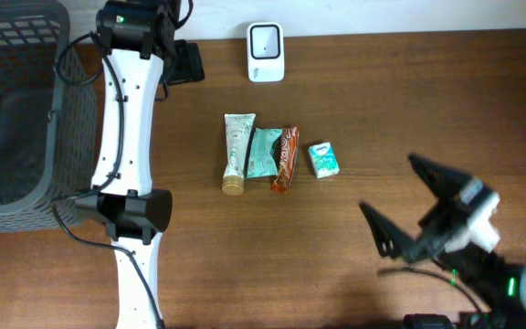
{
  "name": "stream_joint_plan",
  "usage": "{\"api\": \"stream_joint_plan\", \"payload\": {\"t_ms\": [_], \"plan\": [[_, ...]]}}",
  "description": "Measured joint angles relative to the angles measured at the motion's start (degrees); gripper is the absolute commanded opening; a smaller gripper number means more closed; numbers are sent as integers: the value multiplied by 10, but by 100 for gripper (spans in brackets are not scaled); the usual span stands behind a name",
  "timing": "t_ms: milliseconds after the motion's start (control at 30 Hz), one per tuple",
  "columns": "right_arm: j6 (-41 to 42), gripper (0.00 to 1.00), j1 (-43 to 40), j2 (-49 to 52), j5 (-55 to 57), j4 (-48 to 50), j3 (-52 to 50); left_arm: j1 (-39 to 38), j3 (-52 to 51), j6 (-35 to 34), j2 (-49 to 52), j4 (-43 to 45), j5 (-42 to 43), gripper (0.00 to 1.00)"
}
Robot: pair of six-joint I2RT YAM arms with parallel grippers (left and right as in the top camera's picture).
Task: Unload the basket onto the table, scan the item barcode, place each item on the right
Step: 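Reach the right gripper to the tissue pack and grasp it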
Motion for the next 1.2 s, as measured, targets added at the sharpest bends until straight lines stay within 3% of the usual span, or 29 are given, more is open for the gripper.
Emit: {"api": "stream_joint_plan", "payload": {"t_ms": [33, 67, 133, 233, 400, 467, 533, 667, 867, 933, 967, 1000, 1200], "plan": [[-80, 99, 0, 87, -2, -131, 87, 0, -1, 0, 0, -2, 0, 99], [-113, 98, 0, 102, -3, -164, 105, 0, -1, 0, 0, -2, -1, 99], [-170, 98, 0, 240, -8, -334, 247, 0, -1, 0, 0, -3, -1, 99], [-178, 99, 0, 373, -57, -406, 330, 0, -2, 0, 0, -3, -1, 99], [-99, 99, 10, 527, -184, -418, 343, 0, -2, 0, 0, -2, -1, 99], [-69, 98, 52, 583, -113, -458, 347, 0, -2, 0, 0, -2, -1, 99], [-26, 98, 102, 624, 37, -488, 346, 0, -2, 0, 0, -2, -1, 99], [55, 99, 168, 690, 266, -485, 347, 0, -2, 0, 0, -2, -1, 99], [128, 94, 171, 745, 382, -382, 348, 0, -2, 0, 0, -2, -1, 99], [133, 87, 174, 766, 384, -369, 348, 0, -2, 0, 0, -2, -1, 99], [131, 75, 179, 778, 386, -357, 348, 0, -2, 0, 0, -2, -1, 99], [127, 70, 186, 789, 386, -349, 348, 0, -2, 0, 0, -2, -1, 99], [80, 54, 268, 807, 483, -337, 348, -3, -2, 0, 0, -2, -1, 99]]}}
